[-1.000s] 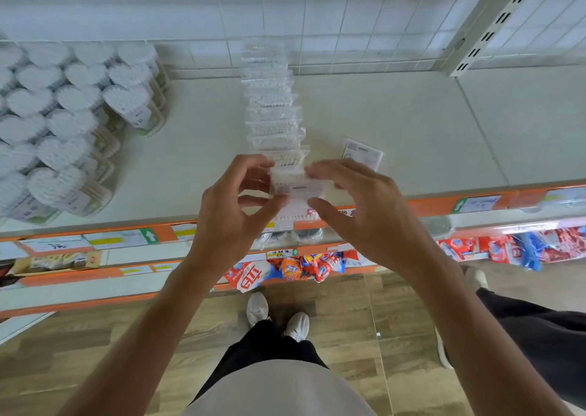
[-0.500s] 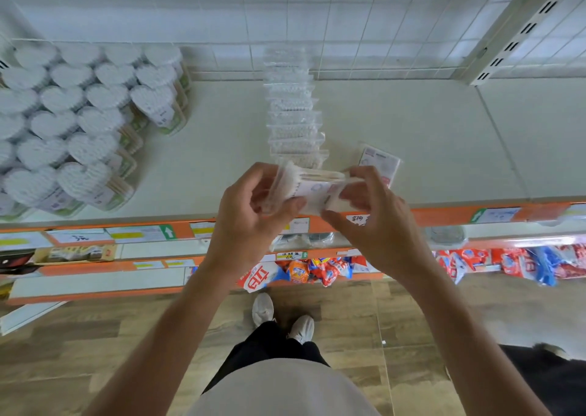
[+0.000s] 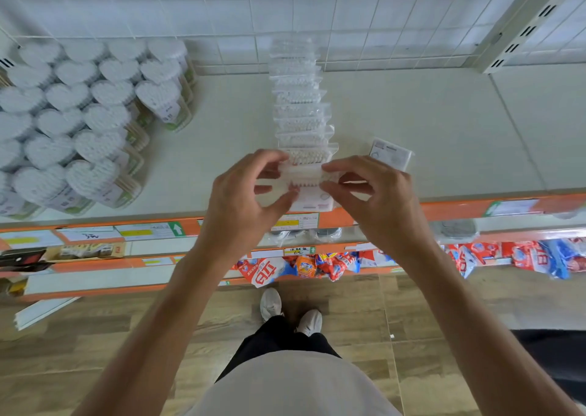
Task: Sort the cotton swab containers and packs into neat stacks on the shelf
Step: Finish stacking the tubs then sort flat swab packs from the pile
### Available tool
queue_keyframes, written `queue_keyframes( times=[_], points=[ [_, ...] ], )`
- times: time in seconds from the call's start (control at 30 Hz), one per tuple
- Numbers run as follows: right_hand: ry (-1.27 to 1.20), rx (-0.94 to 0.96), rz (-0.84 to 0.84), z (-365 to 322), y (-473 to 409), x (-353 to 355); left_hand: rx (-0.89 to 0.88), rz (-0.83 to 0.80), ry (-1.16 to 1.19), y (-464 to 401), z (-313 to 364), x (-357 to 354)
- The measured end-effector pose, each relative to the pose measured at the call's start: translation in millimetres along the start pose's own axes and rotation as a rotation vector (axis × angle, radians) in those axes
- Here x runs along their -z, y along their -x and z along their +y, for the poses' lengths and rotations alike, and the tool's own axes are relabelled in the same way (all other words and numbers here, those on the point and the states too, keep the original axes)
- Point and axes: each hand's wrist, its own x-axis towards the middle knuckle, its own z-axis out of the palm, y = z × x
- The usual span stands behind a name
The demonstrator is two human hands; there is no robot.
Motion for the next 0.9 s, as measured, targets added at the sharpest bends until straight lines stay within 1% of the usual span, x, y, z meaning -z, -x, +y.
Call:
queue_keyframes(
  times=[0.1, 0.23, 0.6, 0.7, 0.77, 0.8, 0.9],
  points=[
    [-0.006, -0.050, 0.016, 9.3, -9.4, -1.1, 0.023, 0.003, -0.033, -5.3, -5.9, 10.6],
    [-0.028, -0.089, -0.006, 18.1, -14.4, -9.7, 0.031, 0.025, -0.074, -4.8, -13.1, 12.6],
    [0.009, -0.065, -0.010, 17.3, -14.1, -12.7, 0.061, 0.008, -0.068, 8.4, -18.4, 6.4],
    [0.040, -0.038, 0.034, 18.9, -11.2, 1.8, 0.054, -0.010, -0.065, 9.9, -17.3, 11.8],
    [0.109, -0.035, 0.069, 25.4, -9.7, 20.5, 0.041, -0.027, -0.081, 9.8, -17.9, 18.5],
    [0.168, -0.059, 0.057, 32.1, -10.0, 30.8, 0.036, -0.028, -0.086, 9.2, -18.5, 21.7],
    [0.400, -0.227, -0.097, 60.9, -14.9, 53.9, 0.026, -0.001, -0.069, 7.1, -17.4, 25.4]
  ],
)
